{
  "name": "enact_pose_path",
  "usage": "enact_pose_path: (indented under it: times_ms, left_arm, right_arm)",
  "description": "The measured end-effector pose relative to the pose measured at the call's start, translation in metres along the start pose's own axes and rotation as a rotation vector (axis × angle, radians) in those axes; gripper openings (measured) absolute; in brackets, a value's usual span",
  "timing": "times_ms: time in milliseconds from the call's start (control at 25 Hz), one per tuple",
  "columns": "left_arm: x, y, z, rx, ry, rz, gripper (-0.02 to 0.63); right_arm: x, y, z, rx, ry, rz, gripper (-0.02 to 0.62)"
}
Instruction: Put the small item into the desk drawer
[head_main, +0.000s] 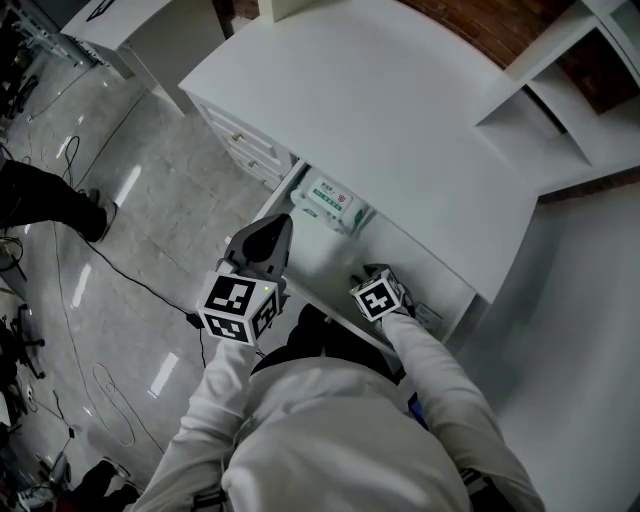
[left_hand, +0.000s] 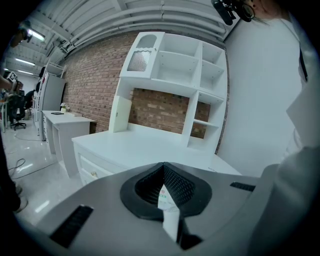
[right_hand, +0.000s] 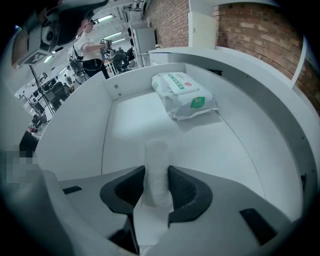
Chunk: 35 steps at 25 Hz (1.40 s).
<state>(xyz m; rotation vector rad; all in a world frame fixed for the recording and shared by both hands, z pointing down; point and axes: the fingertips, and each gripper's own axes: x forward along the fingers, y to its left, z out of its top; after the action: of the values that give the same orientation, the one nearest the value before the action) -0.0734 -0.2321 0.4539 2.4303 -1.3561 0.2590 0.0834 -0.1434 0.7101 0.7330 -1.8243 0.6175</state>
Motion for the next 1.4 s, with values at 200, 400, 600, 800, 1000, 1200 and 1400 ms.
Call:
enact_pose_path:
  times_ms: [200,400,600,800,1000,1200,1400]
  left_arm:
    - [0.002,-0.005,-0.002,0.000,0.003,-0.007,0.017]
    - [0.004,-0.009,0.001,0.004,-0.005,-0.014,0.017]
    - [0.005,-0.015,0.004,0.012,-0.014,-0.027,0.017]
    - [0.005,-0.020,0.006,0.022,-0.021,-0.040,0.017]
    - [0.003,-0.025,0.009,0.033,-0.028,-0.055,0.017]
    - [-0.001,-0.027,0.012,0.041,-0.042,-0.065,0.017]
    - [-0.004,-0.028,0.016,0.048,-0.051,-0.077,0.017]
  right_arm:
    - [-0.001,0.001,0.002,0.006,-0.016,0.007,0.166]
    - [-0.007,-0.001,0.008,0.032,-0.061,0.014,0.198]
    - [-0.019,0.000,0.014,0.073,-0.118,0.027,0.230]
    - [-0.045,0.000,0.037,0.106,-0.233,0.021,0.221]
    - [-0.081,0.000,0.067,0.157,-0.375,0.020,0.196]
    - [-0.127,0.000,0.098,0.209,-0.539,0.019,0.173]
    - [-0.173,-0.005,0.122,0.247,-0.680,-0.011,0.160]
